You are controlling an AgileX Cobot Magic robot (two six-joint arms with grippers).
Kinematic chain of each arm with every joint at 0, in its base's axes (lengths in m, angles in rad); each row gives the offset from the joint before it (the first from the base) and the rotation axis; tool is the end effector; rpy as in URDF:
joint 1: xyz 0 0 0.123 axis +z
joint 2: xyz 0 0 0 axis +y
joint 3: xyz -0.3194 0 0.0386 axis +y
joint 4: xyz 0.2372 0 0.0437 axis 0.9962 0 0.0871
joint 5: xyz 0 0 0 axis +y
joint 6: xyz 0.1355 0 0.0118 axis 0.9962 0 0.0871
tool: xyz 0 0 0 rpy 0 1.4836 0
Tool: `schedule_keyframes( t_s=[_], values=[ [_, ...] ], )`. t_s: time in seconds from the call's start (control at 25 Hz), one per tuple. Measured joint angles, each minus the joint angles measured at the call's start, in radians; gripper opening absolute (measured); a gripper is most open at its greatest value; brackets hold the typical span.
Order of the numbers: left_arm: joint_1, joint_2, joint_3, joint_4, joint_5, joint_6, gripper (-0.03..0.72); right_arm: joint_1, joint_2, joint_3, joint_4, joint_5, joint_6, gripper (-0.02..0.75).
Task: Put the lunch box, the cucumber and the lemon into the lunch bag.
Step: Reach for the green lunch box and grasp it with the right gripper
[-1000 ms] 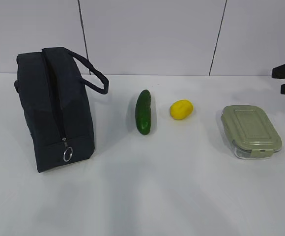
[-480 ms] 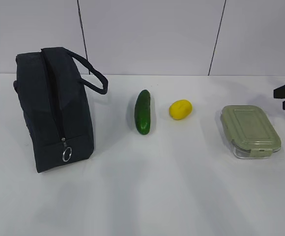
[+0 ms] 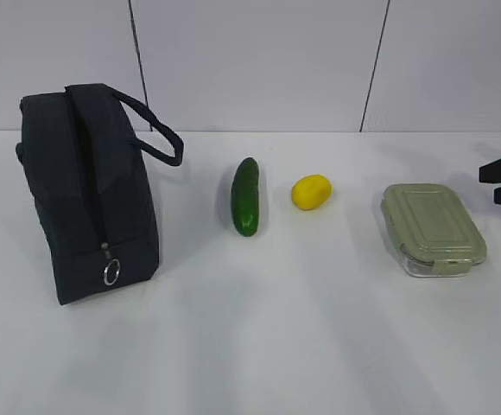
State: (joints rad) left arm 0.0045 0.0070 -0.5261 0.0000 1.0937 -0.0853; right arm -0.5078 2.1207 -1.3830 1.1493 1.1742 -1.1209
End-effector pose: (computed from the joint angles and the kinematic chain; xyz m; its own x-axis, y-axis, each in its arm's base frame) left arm -0.0147 -0.0001 0.2557 -0.4662 -0.0873 -0.8803 -0.0444 0.9962 -0.0753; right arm 0.4187 -0.1020 0.1753 -0.8547 0.2294 -0.4657 -0.2021 0.6793 0.7055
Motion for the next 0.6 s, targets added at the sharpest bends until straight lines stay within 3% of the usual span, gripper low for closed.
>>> schedule_keyframes(
  t_s=[0.28, 0.6],
  values=[
    [0.0, 0.0, 0.0, 0.0, 0.0, 0.0, 0.24, -0.013, -0.051, 0.206, 0.148, 0.0, -0.165, 0.514],
    [0.0, 0.0, 0.0, 0.0, 0.0, 0.0, 0.24, -0.013, -0.069, 0.233, 0.224, -0.004, -0.206, 0.513]
  ],
)
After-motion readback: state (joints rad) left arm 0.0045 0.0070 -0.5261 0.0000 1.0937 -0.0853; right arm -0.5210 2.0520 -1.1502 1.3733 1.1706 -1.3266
